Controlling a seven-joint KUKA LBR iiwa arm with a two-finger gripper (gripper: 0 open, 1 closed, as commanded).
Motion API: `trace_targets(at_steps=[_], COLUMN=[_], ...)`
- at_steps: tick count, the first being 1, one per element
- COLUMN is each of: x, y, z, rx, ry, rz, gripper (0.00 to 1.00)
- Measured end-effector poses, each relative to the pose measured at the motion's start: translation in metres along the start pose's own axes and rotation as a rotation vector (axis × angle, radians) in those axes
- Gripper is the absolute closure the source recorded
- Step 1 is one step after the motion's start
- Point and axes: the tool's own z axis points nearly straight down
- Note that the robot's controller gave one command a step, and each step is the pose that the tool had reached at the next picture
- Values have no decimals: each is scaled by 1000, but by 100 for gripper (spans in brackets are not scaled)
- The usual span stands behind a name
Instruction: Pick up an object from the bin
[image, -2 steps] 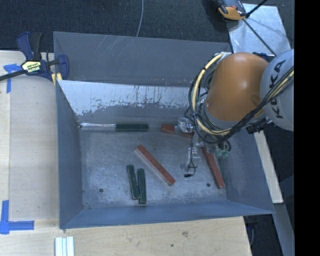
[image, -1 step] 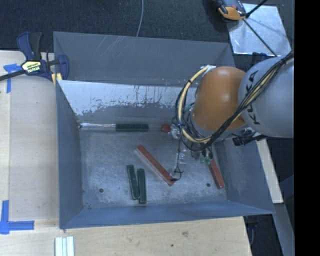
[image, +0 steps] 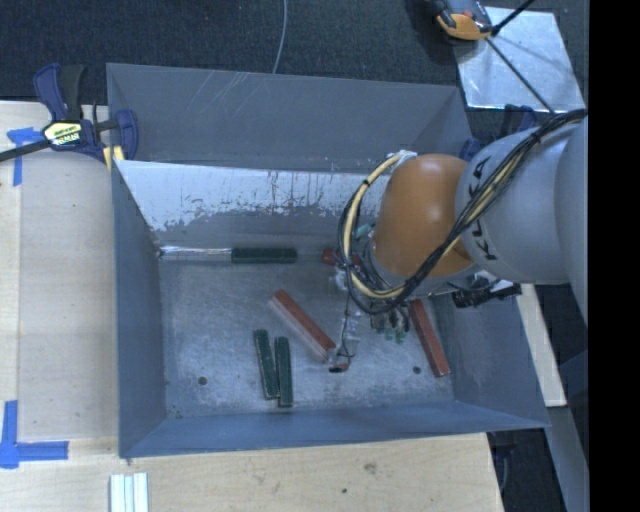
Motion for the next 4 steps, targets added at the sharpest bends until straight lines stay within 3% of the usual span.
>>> trace_targets(at_steps=[1, 2, 3, 4], x=[0, 11, 7, 7], y=[9, 4, 17, 17], z=[-30, 27, 27, 27], rx=[-1, -1, -2, -2], ry=[-5, -5, -8, -8], rz=[166, 264, 391, 390], gripper=[0, 0, 100, 100])
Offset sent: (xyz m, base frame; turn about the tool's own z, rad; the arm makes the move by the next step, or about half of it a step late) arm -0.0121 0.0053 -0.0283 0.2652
